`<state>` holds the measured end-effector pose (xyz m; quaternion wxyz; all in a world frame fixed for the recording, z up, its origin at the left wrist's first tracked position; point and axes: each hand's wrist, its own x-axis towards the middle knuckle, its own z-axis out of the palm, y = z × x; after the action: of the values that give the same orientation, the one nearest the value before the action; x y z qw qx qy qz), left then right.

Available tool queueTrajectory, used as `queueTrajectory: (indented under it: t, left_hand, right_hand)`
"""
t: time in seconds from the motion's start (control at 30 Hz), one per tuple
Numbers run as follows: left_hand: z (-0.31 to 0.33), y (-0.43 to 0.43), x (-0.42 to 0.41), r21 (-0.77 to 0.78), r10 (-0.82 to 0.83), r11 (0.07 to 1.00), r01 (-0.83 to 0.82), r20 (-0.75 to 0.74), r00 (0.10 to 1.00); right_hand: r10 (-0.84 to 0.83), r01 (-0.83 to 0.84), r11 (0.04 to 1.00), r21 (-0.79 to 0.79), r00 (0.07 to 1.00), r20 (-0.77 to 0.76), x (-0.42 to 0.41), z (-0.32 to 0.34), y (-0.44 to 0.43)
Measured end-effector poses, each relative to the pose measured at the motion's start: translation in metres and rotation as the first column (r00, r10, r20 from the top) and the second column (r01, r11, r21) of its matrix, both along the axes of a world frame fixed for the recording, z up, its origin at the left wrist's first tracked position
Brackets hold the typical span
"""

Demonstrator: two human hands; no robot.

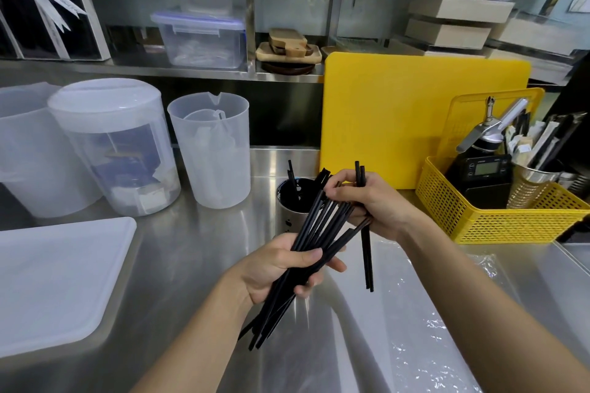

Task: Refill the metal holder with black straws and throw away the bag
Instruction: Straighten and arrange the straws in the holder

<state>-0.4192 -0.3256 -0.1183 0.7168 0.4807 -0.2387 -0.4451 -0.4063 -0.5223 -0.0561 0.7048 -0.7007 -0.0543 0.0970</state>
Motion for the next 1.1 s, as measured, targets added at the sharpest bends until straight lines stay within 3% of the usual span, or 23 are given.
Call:
queueTrajectory:
  t: [0.17,0.33,0.57,0.83,0.97,1.1]
  left_hand:
    - [-0.001,0.003,-0.002,-0.031,-0.089,0.996,0.087,-0.084,0.993]
    - [0.0,0.001,-0.003,-0.015,-0.139,0.99,0.138,-0.083,0.987]
    - [-0.003,0.008,-0.001,0.09,-0.147,0.985,0.148,-0.016,0.989]
    - [-0.013,0.027,0.003,0.156,-0.244,0.954,0.256,-0.091,0.966]
    - [-0.012,0.043,0.004,0.276,-0.152,0.944,0.183,-0.13,0.98]
    - [-0.007,0.052,0.013,0.254,0.25,0.945,-0.207,-0.151,0.956]
  right_hand:
    - [0.145,-0.152,0.987,-0.061,0.984,-0.105,-0.002,0.0,0.0]
    - [0.29,-0.304,0.938,-0.167,0.952,-0.1,-0.004,0.002,0.003]
    - [0.189,-0.192,0.979,-0.069,0.981,-0.04,0.008,0.012,-0.023]
    - [-0.014,0.014,0.999,0.042,1.0,0.002,0.009,0.007,-0.049]
    - [-0.221,0.216,0.97,0.113,0.974,0.041,0.008,0.011,-0.065]
    - [-0.348,0.344,0.937,0.068,0.934,0.084,0.003,0.012,-0.064]
